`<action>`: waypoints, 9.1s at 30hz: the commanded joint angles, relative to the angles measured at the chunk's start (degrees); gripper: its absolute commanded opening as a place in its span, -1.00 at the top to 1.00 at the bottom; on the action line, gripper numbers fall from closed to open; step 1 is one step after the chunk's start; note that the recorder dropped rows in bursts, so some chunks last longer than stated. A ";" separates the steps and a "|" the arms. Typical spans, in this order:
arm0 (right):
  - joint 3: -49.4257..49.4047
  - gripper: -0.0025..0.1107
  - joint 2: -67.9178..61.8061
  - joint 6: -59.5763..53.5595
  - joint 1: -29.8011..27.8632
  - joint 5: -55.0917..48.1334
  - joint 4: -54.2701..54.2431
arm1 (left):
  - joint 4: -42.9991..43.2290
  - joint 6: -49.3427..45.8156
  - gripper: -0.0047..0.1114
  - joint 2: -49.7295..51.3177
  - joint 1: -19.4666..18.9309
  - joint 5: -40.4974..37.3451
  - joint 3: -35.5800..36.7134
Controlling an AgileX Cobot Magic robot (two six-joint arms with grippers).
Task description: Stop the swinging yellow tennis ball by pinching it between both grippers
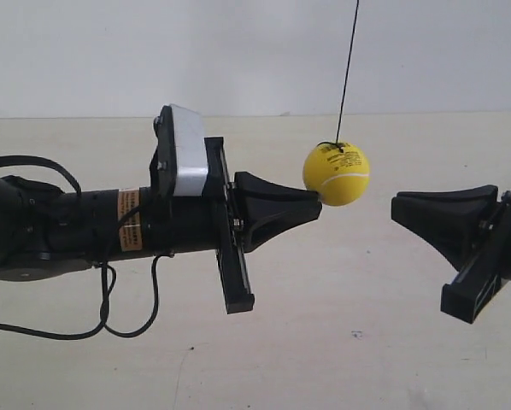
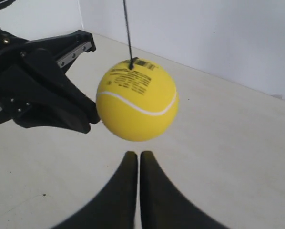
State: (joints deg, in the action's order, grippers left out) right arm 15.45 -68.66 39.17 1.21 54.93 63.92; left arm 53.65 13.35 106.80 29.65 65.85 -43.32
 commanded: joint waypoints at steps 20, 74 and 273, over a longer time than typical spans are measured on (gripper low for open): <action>0.35 0.96 -0.08 -1.33 0.02 3.72 2.00 | 1.40 1.88 0.84 -4.63 0.32 -6.36 -0.11; 0.35 0.96 -0.08 -6.78 6.80 -4.22 -6.39 | 0.08 1.11 0.84 -3.34 1.53 -3.44 -0.34; 0.51 0.96 6.72 -0.71 6.80 -4.47 8.33 | 14.32 22.27 0.84 -8.83 2.15 -11.49 -1.41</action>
State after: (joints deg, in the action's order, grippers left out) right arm 15.50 -62.42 37.97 7.86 44.48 68.53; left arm 70.16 35.07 97.48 31.07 54.08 -44.64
